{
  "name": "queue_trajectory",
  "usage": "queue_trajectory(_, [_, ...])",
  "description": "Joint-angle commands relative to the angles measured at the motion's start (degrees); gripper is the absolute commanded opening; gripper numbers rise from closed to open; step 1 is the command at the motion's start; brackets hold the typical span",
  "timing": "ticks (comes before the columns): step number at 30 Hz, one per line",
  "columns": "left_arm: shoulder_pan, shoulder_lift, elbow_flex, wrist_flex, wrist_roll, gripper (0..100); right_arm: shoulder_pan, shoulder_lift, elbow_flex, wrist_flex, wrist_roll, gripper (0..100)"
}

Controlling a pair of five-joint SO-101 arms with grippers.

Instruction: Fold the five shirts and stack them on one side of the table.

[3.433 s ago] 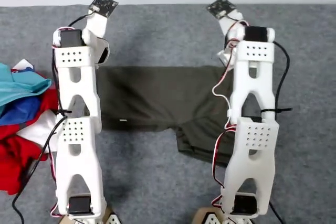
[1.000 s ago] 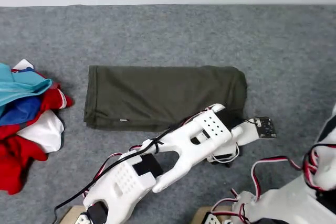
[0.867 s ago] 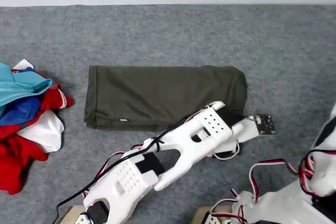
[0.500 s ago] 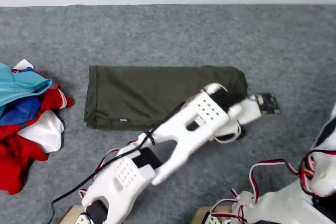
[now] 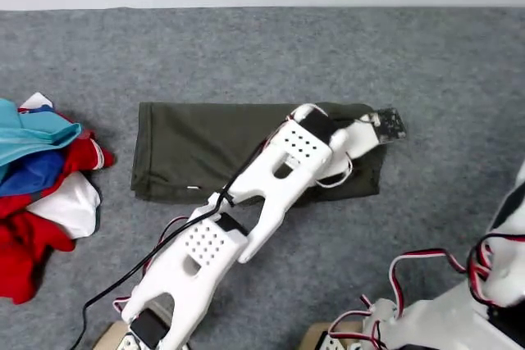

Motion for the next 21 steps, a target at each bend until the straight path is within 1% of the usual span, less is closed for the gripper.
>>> queue_trajectory(1, [-0.6,1.9,-10.1,2.3,-0.7,1,0.7,0.1,3.0,2.2,0.4,1.4])
queue_trajectory(5, [-0.6,5.5,-16.5,3.0,-2.4,1,0.7,0.0,4.7,2.2,0.1,1.3])
queue_trajectory(8, [-1.0,7.3,-18.4,2.5,-3.7,1,0.7,0.0,4.7,2.2,0.0,1.3])
queue_trajectory(14, [-4.0,8.4,-18.5,-2.5,-4.3,1,0.7,0.3,4.9,2.2,0.0,1.3])
queue_trajectory(18, [-5.8,8.9,-18.4,-5.3,-4.0,8,0.6,0.5,5.0,2.2,0.0,1.4])
queue_trajectory(21, [-6.2,8.9,-18.3,-5.5,-4.0,13,0.6,0.5,5.0,2.2,0.0,1.4])
